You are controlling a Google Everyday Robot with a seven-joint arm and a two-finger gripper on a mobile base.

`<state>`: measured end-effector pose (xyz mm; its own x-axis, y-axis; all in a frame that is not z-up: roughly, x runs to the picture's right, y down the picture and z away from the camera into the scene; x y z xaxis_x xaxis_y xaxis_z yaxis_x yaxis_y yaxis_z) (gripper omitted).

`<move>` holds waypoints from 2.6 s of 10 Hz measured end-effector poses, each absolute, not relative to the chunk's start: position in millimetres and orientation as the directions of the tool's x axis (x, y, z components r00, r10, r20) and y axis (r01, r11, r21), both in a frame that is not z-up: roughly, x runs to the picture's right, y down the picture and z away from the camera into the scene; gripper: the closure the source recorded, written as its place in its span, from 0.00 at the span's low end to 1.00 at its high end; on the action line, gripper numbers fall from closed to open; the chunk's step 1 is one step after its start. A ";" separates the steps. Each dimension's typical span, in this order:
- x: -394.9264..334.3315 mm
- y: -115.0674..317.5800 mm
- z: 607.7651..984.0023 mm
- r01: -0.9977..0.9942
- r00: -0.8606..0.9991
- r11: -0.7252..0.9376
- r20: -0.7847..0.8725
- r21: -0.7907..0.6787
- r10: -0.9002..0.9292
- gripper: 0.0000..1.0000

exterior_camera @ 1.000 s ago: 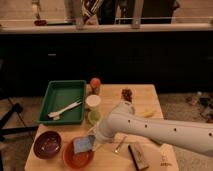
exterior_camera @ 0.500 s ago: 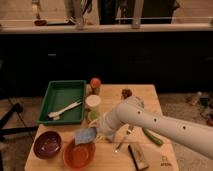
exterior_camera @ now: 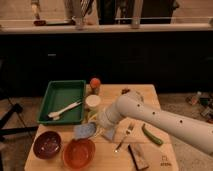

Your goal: Place sponge in plastic cup

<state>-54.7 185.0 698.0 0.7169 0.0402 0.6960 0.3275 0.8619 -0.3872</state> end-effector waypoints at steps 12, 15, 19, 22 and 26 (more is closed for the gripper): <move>-51.8 153.0 727.7 0.294 0.689 0.877 0.720 -0.380 0.081 1.00; -49.2 140.5 736.0 0.275 0.675 0.884 0.731 -0.377 0.102 1.00; -44.0 124.3 745.0 0.252 0.668 0.891 0.735 -0.376 0.121 1.00; -44.9 117.2 756.5 0.250 0.664 0.886 0.736 -0.390 0.136 1.00; -44.2 117.1 768.9 0.253 0.659 0.875 0.736 -0.414 0.157 1.00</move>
